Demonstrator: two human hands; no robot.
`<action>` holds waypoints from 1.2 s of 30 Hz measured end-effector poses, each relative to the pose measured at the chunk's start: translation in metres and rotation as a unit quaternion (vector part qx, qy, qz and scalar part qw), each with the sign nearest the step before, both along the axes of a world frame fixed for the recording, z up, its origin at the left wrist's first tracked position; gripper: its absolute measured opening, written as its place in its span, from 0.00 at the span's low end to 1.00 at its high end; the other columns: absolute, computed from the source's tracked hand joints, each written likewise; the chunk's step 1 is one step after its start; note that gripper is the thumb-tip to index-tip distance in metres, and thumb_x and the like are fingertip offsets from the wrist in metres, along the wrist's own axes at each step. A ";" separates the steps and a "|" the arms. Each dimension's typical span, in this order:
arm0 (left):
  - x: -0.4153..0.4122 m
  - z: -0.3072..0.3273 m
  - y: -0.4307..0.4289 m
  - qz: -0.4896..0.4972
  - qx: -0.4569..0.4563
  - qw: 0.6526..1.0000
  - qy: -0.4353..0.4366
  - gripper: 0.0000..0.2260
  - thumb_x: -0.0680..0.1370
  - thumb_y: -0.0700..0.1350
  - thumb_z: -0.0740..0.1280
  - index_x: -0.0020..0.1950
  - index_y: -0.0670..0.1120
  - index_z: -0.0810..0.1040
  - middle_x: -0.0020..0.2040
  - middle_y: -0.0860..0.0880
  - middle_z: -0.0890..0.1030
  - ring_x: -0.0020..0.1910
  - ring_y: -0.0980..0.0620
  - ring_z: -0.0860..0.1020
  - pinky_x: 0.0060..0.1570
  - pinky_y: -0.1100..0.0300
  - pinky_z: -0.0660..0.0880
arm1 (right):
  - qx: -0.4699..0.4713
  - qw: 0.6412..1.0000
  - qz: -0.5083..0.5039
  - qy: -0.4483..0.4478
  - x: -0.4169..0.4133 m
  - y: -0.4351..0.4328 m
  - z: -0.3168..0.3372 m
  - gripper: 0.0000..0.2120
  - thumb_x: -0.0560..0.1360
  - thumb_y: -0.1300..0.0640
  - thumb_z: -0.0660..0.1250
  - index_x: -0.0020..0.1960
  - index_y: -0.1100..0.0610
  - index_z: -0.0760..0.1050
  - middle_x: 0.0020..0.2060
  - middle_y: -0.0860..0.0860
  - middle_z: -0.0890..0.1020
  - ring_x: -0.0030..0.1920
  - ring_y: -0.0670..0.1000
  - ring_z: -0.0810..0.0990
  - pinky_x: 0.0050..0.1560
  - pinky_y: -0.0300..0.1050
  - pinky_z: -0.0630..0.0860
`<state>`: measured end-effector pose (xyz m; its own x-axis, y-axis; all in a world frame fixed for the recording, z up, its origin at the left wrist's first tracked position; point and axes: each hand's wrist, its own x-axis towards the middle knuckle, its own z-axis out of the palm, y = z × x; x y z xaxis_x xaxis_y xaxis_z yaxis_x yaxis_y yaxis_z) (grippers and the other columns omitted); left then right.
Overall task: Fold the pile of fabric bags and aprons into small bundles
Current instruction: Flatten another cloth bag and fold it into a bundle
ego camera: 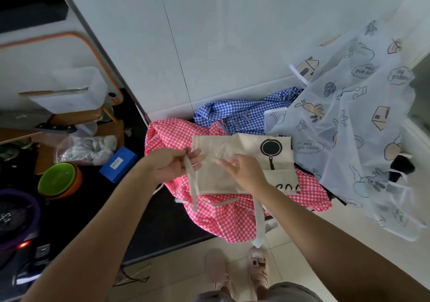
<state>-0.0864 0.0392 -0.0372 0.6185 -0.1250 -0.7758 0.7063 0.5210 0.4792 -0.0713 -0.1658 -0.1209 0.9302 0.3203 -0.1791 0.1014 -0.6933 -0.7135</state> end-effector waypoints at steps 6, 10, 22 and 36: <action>0.016 0.009 -0.047 0.110 -0.110 0.988 -0.004 0.13 0.81 0.31 0.51 0.42 0.40 0.71 0.37 0.37 0.81 0.43 0.45 0.78 0.49 0.49 0.76 | 0.338 0.853 0.064 0.393 -0.018 0.024 0.037 0.18 0.71 0.45 0.70 0.51 0.57 0.77 0.38 0.47 0.82 0.47 0.47 0.80 0.58 0.45 0.71; 0.020 0.009 -0.041 0.095 -0.037 0.994 -0.041 0.14 0.80 0.37 0.54 0.36 0.41 0.71 0.34 0.45 0.74 0.37 0.49 0.74 0.42 0.56 0.79 | 0.380 0.850 -0.050 0.361 -0.004 -0.002 0.045 0.14 0.74 0.48 0.67 0.44 0.60 0.78 0.24 0.43 0.70 0.30 0.44 0.67 0.45 0.41 0.71; 0.009 -0.038 -0.013 0.123 0.135 0.983 0.035 0.09 0.79 0.40 0.61 0.40 0.43 0.76 0.30 0.51 0.67 0.27 0.58 0.64 0.23 0.67 0.66 | -0.087 0.963 0.231 0.104 0.052 -0.039 0.053 0.13 0.78 0.52 0.64 0.54 0.59 0.82 0.52 0.55 0.84 0.48 0.52 0.82 0.50 0.41 0.75; -0.011 -0.053 -0.047 0.026 0.087 0.995 -0.037 0.13 0.82 0.41 0.58 0.44 0.38 0.79 0.36 0.44 0.81 0.34 0.50 0.80 0.35 0.61 0.79 | 0.239 0.925 -0.130 0.267 0.032 0.031 0.013 0.11 0.76 0.67 0.61 0.51 0.71 0.80 0.33 0.58 0.80 0.28 0.50 0.75 0.28 0.42 0.70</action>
